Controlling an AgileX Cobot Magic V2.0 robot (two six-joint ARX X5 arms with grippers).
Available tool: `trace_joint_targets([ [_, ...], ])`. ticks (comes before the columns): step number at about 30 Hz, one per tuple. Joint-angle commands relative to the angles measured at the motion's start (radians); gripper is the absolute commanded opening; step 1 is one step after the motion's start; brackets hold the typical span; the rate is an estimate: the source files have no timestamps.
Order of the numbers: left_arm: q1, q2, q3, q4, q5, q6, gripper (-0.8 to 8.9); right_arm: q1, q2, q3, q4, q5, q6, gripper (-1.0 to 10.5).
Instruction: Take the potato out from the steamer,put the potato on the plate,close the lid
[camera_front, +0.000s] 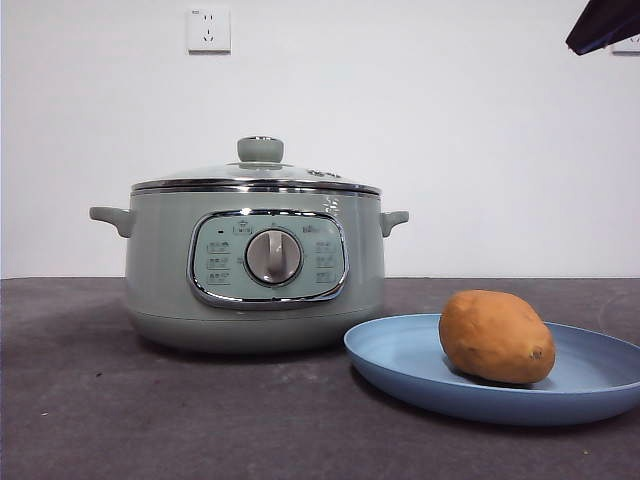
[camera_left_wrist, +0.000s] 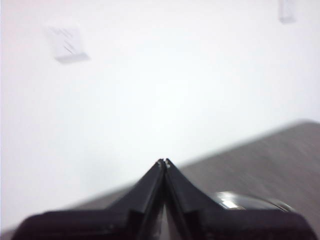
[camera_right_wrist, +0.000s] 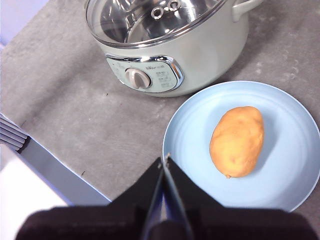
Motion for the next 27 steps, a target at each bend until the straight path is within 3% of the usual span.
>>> trace_joint_targets([
  [1,0.052,-0.108,-0.204,0.167,-0.04,0.012,-0.03,0.0,-0.001,0.003,0.005,0.002,0.005,0.0],
  [6,0.093,-0.288,-0.503,0.345,-0.075,0.011,-0.03,0.0,-0.001,0.003,0.005,0.004,0.005,0.0],
  [13,0.098,-0.465,-0.782,0.381,-0.123,0.007,-0.03,0.0,-0.001,0.003,0.005,0.004,0.005,0.0],
  [27,0.098,-0.682,-1.074,0.353,-0.145,-0.004,-0.03,0.0,-0.001,0.003,0.005,0.004,0.005,0.0],
])
